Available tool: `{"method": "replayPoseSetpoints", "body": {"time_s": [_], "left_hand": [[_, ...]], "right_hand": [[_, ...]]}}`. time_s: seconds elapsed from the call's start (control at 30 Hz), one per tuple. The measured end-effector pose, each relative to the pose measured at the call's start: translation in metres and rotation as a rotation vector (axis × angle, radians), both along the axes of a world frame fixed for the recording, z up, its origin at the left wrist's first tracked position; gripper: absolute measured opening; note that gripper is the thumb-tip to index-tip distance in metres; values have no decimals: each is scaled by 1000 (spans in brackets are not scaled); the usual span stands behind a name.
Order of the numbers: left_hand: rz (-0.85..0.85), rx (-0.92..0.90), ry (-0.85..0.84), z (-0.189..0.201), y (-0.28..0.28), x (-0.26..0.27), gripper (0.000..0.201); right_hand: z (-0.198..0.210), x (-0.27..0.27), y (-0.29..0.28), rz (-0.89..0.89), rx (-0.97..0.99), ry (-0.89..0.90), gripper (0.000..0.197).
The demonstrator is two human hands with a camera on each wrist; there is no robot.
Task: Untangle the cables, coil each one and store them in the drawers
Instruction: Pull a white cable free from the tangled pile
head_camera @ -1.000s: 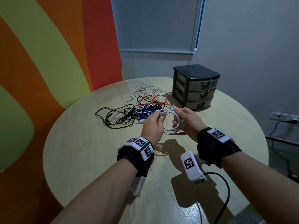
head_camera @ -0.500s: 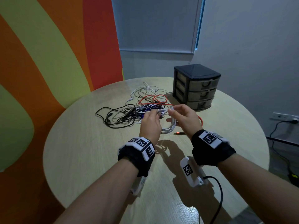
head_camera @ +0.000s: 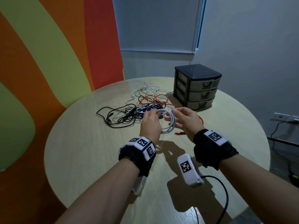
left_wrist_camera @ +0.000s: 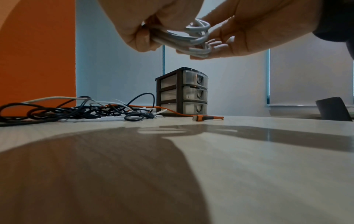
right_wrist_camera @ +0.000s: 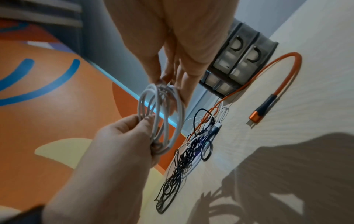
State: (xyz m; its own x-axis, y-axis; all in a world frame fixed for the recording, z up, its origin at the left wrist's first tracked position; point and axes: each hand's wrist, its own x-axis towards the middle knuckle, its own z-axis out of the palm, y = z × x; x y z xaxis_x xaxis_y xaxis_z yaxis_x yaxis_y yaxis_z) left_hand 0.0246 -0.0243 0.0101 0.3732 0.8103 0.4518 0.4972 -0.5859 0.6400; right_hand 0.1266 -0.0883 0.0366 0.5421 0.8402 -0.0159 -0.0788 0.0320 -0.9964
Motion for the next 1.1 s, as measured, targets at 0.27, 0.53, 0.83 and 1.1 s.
{"method": "replayPoseSetpoints", "body": {"time_s": [0.27, 0.53, 0.83, 1.1], "left_hand": [[8, 10, 17, 0, -1, 0, 24], [54, -18, 46, 0, -1, -1, 27], [46, -26, 60, 0, -1, 1, 28], [-9, 5, -36, 3, -5, -1, 27]], "right_hand": [[5, 10, -7, -17, -33, -121, 7], [-7, 4, -7, -49, 13, -208, 6], [0, 14, -18, 108, 46, -7, 5], [0, 11, -17, 225, 68, 255, 24]]}}
